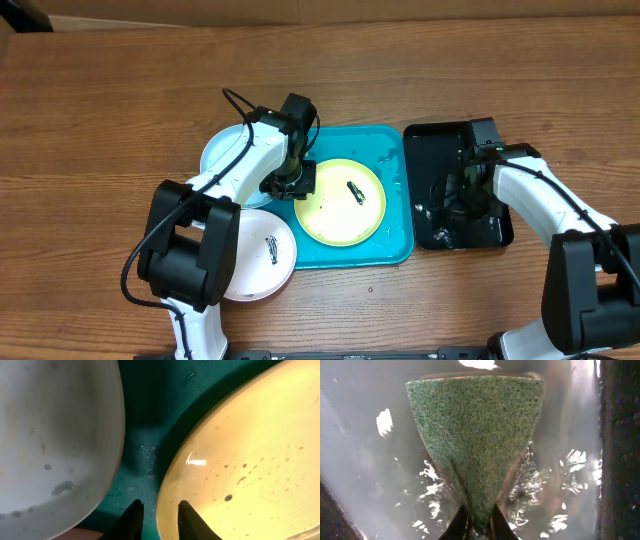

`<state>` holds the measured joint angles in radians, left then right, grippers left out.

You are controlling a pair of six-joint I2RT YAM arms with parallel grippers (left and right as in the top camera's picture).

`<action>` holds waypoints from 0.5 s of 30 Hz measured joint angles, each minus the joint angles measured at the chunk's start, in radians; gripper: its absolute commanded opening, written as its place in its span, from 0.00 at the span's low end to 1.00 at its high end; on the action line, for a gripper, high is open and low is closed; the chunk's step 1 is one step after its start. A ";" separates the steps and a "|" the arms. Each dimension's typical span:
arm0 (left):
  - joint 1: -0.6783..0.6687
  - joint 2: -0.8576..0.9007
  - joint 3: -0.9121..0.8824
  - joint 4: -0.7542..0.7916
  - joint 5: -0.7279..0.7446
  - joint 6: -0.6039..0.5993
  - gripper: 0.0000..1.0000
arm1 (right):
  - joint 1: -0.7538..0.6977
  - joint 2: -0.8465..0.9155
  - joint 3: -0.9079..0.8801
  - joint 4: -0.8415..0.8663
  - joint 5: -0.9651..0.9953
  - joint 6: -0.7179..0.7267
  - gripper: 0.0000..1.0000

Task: Clean dirty plates on tray and stack at the side
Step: 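Lift the green sponge with the right gripper toward the yellow plate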

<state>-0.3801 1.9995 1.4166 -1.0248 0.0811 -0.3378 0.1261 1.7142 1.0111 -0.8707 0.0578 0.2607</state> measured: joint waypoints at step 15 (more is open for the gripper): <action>0.000 0.000 0.000 -0.007 0.000 0.000 0.30 | -0.005 0.000 0.007 0.048 0.017 -0.005 0.17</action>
<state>-0.3801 1.9995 1.4166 -1.0321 0.0811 -0.3374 0.1207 1.7142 1.0180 -0.8227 0.0750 0.2558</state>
